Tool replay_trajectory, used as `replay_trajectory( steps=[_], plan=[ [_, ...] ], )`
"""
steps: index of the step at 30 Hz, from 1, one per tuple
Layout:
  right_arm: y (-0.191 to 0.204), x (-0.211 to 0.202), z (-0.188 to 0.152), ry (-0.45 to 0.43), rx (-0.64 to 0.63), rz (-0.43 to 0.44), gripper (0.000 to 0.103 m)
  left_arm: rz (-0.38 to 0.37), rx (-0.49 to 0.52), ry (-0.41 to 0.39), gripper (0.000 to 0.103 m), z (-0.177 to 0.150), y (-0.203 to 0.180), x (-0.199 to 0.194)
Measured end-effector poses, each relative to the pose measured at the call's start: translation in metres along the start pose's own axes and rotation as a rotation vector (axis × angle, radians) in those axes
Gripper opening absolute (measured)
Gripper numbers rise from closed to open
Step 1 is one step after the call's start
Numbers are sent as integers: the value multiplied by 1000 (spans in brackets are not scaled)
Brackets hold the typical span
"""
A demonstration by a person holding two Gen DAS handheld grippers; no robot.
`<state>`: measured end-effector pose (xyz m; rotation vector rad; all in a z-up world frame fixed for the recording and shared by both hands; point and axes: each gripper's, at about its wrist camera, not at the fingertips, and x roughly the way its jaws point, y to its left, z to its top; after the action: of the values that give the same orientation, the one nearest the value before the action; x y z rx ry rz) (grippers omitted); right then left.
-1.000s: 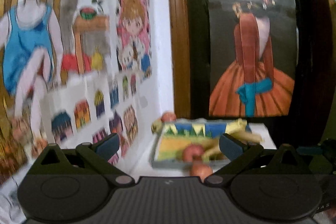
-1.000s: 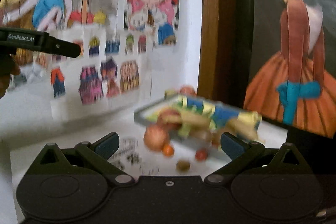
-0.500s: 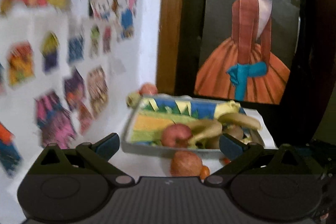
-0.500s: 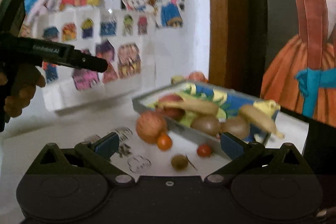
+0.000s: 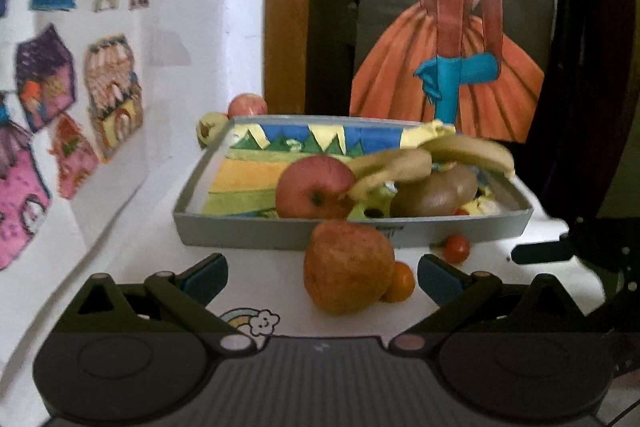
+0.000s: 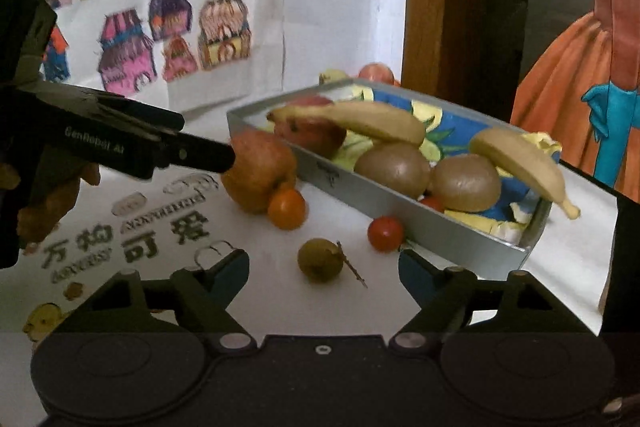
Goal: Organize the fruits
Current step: 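Withdraw both open tools back from the tray, then move the left tool to the large red apple while the right tool approaches the small brown fruit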
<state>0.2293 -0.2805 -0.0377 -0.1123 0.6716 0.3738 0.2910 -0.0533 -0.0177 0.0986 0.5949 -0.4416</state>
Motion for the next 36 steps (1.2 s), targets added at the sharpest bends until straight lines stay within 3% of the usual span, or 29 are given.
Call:
replay_trajectory(
  steps=[5,15,23,26,36],
  plan=[
    [-4,11,1,12,26,11,76,13,33,11,103,-4,-7,15],
    [-10,23,4,33,43,14,60,5,-60,14,102,1,-9,39],
    [-10,26,4,40,42,33,51,-13,-104,42,90,0,-8,49],
    [-10,26,5,40,41,35,50,-38,-136,47,83,0,-5,50],
    [-9,27,5,41,42,40,50,-54,-190,48,80,-2,1,52]
  ],
)
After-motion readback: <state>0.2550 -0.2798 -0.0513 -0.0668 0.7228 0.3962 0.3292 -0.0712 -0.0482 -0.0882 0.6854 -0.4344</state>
